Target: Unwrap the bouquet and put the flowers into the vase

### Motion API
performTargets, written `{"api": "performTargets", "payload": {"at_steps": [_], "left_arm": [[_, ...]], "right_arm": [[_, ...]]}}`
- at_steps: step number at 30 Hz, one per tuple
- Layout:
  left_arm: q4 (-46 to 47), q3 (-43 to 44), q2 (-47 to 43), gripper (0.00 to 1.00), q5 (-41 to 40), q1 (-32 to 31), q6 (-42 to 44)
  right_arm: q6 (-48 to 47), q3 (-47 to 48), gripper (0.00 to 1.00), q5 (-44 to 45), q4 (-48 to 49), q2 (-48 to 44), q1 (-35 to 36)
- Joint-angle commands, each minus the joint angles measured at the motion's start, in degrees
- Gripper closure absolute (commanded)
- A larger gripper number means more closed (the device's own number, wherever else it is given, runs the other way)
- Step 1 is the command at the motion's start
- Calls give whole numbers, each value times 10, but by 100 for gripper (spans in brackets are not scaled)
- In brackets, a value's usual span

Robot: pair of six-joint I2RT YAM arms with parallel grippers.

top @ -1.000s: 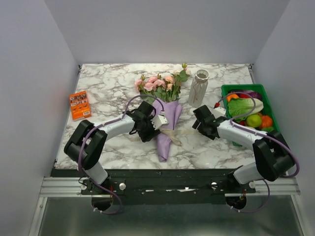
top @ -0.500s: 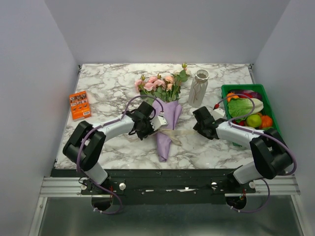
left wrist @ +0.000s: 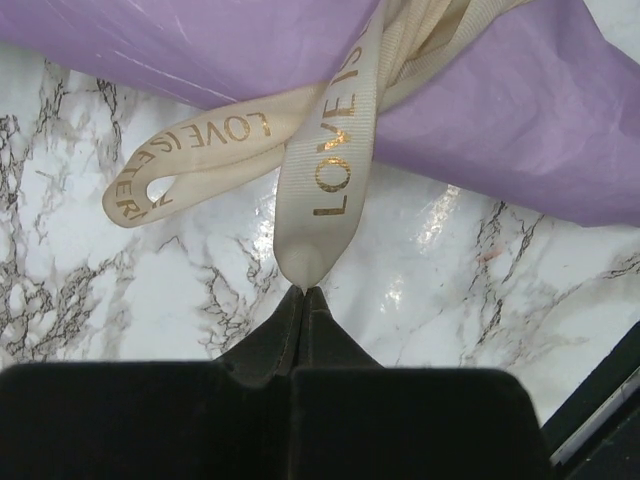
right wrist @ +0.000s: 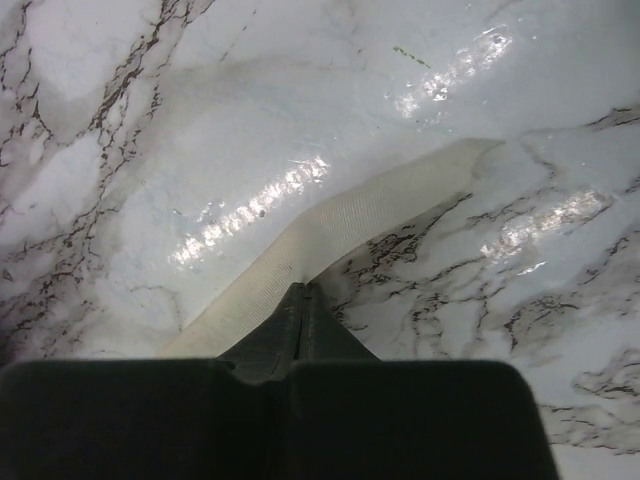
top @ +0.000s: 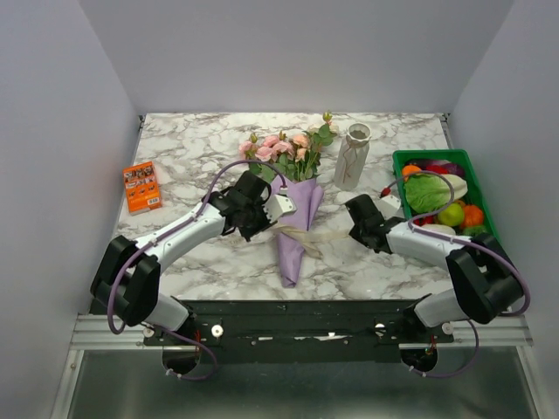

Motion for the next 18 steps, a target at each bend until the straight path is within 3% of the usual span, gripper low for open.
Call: {"api": "performTargets", "payload": {"at_steps": [1, 9, 13, 18], "left_arm": [[-26, 5, -26, 100, -18, 5, -10], [-68, 45, -67, 100, -18, 71, -3], [-86, 59, -96, 100, 4, 144, 19], [-112, 57, -127, 100, -33, 228, 50]], "right_arm": [[-29, -32, 99, 24, 8, -60, 1], [-66, -8, 99, 124, -62, -192, 1], [-72, -4, 99, 147, -86, -228, -4], [-19, 14, 99, 169, -181, -277, -44]]}}
